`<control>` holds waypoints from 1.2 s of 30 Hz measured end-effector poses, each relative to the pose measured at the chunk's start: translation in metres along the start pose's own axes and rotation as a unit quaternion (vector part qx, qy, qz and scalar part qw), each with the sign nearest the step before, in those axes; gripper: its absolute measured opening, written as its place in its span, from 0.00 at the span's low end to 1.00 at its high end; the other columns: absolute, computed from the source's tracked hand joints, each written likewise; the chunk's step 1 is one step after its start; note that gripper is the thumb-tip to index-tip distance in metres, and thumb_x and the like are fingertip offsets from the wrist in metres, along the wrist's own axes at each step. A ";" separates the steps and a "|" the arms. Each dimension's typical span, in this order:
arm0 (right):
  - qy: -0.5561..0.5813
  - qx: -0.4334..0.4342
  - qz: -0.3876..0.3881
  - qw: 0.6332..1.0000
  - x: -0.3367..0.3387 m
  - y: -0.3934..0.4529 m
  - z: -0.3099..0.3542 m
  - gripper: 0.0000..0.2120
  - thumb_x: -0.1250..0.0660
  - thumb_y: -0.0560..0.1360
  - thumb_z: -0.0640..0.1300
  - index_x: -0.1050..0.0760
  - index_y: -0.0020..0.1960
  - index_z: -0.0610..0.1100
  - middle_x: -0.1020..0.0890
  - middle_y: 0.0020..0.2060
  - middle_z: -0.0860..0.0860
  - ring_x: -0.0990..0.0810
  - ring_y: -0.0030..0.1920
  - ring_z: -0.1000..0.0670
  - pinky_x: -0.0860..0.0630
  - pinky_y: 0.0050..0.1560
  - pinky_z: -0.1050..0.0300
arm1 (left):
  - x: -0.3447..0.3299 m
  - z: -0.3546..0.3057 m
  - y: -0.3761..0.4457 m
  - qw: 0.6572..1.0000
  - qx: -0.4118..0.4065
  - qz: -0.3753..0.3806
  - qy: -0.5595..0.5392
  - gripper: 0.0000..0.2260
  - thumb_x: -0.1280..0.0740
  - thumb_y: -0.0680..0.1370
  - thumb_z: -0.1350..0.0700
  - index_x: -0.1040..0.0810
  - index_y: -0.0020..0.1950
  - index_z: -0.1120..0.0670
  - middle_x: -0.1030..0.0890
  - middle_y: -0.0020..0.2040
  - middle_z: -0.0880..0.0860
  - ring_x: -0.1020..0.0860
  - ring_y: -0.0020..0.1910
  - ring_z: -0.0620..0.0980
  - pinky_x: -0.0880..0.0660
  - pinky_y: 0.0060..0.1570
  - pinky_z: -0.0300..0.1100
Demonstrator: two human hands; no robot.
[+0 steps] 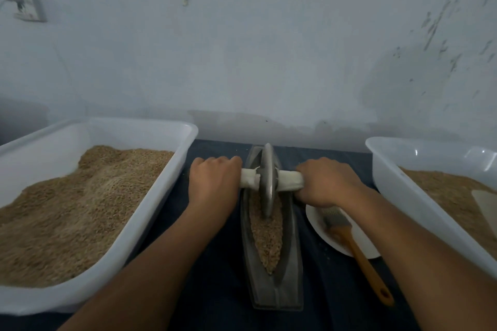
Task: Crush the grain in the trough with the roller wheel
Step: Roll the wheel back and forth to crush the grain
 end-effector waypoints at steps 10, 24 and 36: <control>0.015 -0.009 -0.013 1.000 -0.002 0.009 -0.002 0.08 0.33 0.69 0.58 0.26 0.44 0.55 0.21 0.38 0.55 0.23 0.36 0.52 0.33 0.31 0.57 | 0.002 -0.003 0.016 1.000 -0.003 -0.005 0.003 0.12 0.31 0.75 0.55 0.35 0.45 0.48 0.30 0.39 0.48 0.30 0.38 0.50 0.36 0.45 0.46; -0.027 0.040 -0.271 0.961 -0.005 -0.097 0.027 0.14 0.24 0.69 0.53 0.29 0.43 0.51 0.22 0.34 0.54 0.23 0.32 0.49 0.41 0.31 0.56 | 0.035 0.001 -0.078 0.998 -0.037 -0.041 -0.025 0.15 0.32 0.74 0.50 0.39 0.51 0.46 0.27 0.49 0.47 0.28 0.48 0.50 0.37 0.48 0.45; -0.040 0.023 -0.146 0.988 0.002 -0.049 0.013 0.15 0.35 0.72 0.63 0.37 0.43 0.56 0.26 0.35 0.56 0.25 0.36 0.50 0.36 0.32 0.55 | 0.013 0.005 -0.037 0.999 -0.007 0.012 -0.029 0.14 0.30 0.73 0.52 0.37 0.45 0.46 0.25 0.42 0.46 0.25 0.40 0.49 0.36 0.43 0.46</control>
Point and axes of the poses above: each hand's wrist, its own y-axis towards the middle knuckle, its own x-axis out of the back of the hand, z = x × y, the point moved 2 cm from there along y, towards the middle knuckle
